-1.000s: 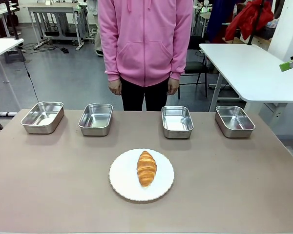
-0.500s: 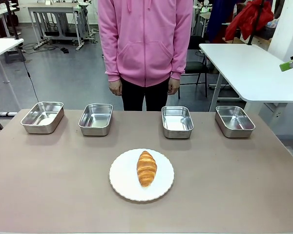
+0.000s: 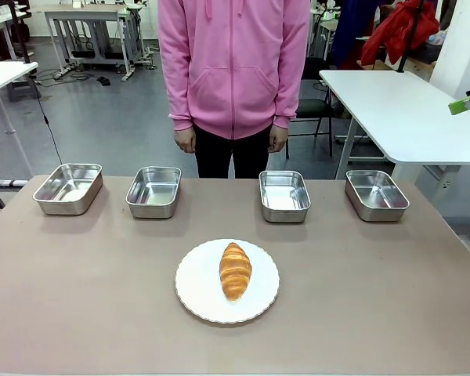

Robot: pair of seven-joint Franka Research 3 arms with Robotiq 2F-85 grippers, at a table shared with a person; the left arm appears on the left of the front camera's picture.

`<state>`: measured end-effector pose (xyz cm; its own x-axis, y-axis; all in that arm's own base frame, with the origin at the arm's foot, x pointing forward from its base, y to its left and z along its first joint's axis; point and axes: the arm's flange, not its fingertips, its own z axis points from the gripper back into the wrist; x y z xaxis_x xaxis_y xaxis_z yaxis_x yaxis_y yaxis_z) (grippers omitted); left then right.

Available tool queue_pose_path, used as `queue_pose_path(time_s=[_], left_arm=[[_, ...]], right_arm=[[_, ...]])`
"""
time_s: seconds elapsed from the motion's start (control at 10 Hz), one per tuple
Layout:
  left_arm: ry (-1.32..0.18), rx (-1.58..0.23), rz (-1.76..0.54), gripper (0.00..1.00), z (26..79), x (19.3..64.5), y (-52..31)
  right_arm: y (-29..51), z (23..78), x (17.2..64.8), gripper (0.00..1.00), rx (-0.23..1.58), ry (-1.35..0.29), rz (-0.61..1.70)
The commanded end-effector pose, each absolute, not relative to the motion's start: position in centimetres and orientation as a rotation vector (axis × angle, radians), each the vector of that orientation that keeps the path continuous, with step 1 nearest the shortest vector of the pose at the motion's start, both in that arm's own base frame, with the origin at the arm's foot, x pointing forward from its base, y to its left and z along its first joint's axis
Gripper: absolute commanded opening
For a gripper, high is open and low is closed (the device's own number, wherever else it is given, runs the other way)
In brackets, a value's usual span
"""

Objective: Place the bread in the container.
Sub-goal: Place the Butter Roll into the Airtight Container indicated by the human.

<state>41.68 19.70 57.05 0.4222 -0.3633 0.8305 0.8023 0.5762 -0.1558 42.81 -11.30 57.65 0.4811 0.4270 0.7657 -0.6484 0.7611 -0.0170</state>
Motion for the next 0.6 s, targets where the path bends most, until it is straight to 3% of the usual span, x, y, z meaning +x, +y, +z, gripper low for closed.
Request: queue_pose_path(time_s=[0.0, 0.5], left_arm=[[-0.849, -0.597, -0.795, 1.0, 57.14, 41.62, 19.63], [-0.849, -0.597, -0.795, 1.0, 57.14, 41.62, 19.63]], right_arm=[[-11.23, 57.76, 42.92, 1.0, 0.304, -0.85, 0.67], [-11.23, 57.76, 42.92, 1.0, 0.304, -0.85, 0.67]])
